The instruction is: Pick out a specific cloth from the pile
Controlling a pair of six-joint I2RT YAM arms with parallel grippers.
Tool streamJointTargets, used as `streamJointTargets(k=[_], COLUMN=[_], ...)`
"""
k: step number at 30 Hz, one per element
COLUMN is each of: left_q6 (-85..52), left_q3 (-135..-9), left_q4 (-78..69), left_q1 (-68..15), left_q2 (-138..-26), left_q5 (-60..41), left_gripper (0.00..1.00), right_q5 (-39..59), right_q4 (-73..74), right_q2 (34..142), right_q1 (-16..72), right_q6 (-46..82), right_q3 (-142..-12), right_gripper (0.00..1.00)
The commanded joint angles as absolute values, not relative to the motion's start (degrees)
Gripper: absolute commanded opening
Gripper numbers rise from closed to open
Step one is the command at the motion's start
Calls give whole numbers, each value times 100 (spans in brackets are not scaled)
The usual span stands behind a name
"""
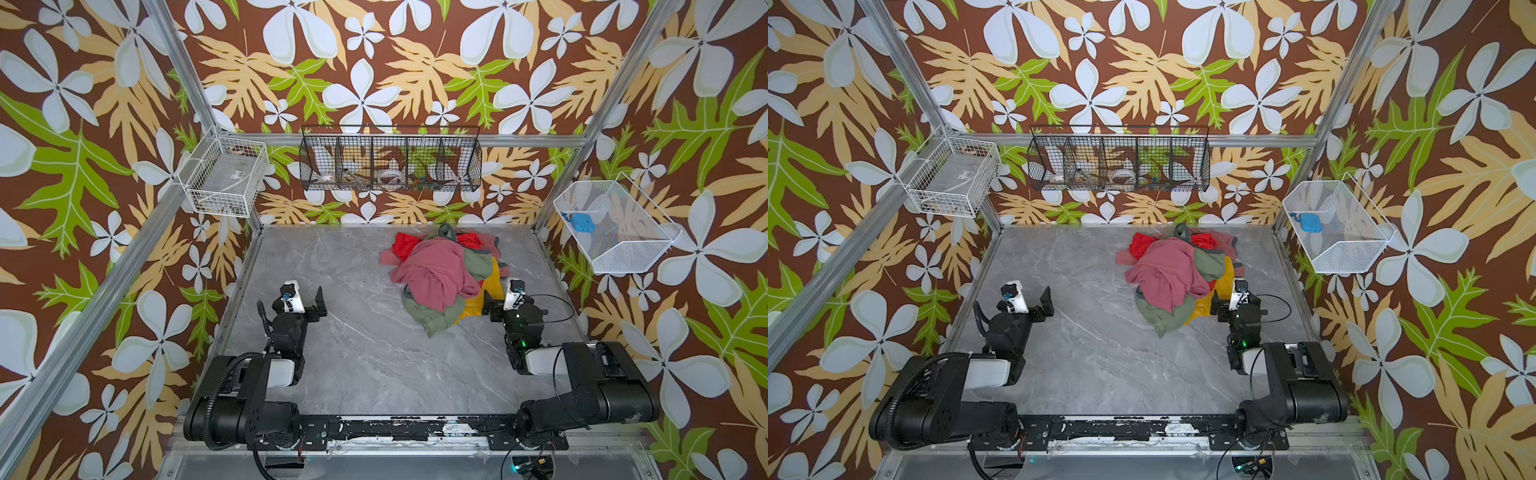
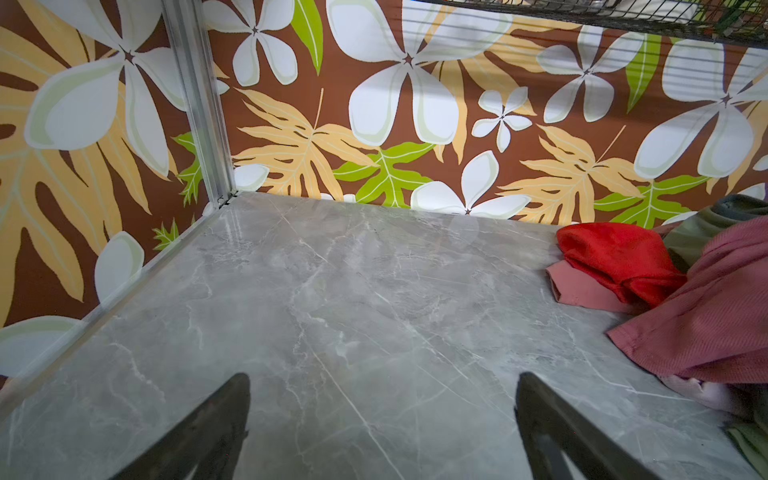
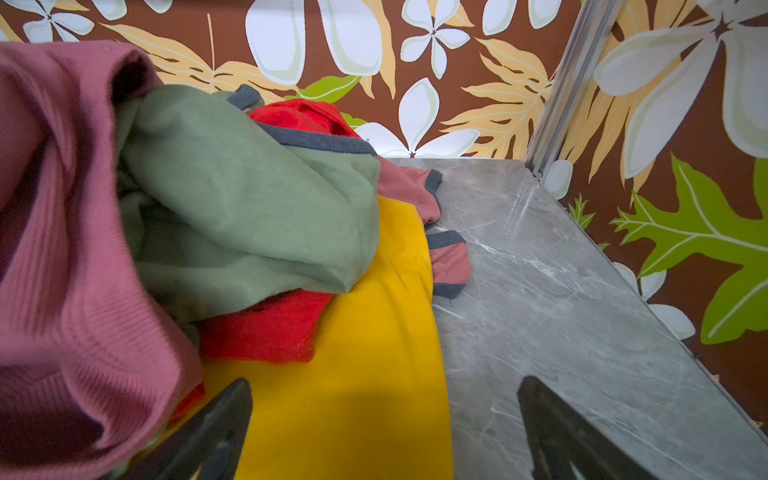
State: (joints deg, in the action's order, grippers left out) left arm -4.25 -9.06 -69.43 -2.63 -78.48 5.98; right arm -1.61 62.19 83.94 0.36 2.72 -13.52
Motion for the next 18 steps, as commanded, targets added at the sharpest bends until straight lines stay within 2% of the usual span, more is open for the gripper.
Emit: streamJointTargets(k=[1, 18], left_q6=[-372, -369], left_q3=[-933, -941], left_q4=[-7057, -7049], left_q1=[-255, -250], left_q2=[-7857, -7866], left_q5=[567, 538], left_gripper=[100, 100], right_q5=[-188, -193], right_q4=[6345, 6336], right_q2=[8385, 8385], right_q1=[35, 33], right_q6=[272, 268], right_q3=[-1352, -1356], right_gripper=[99, 100])
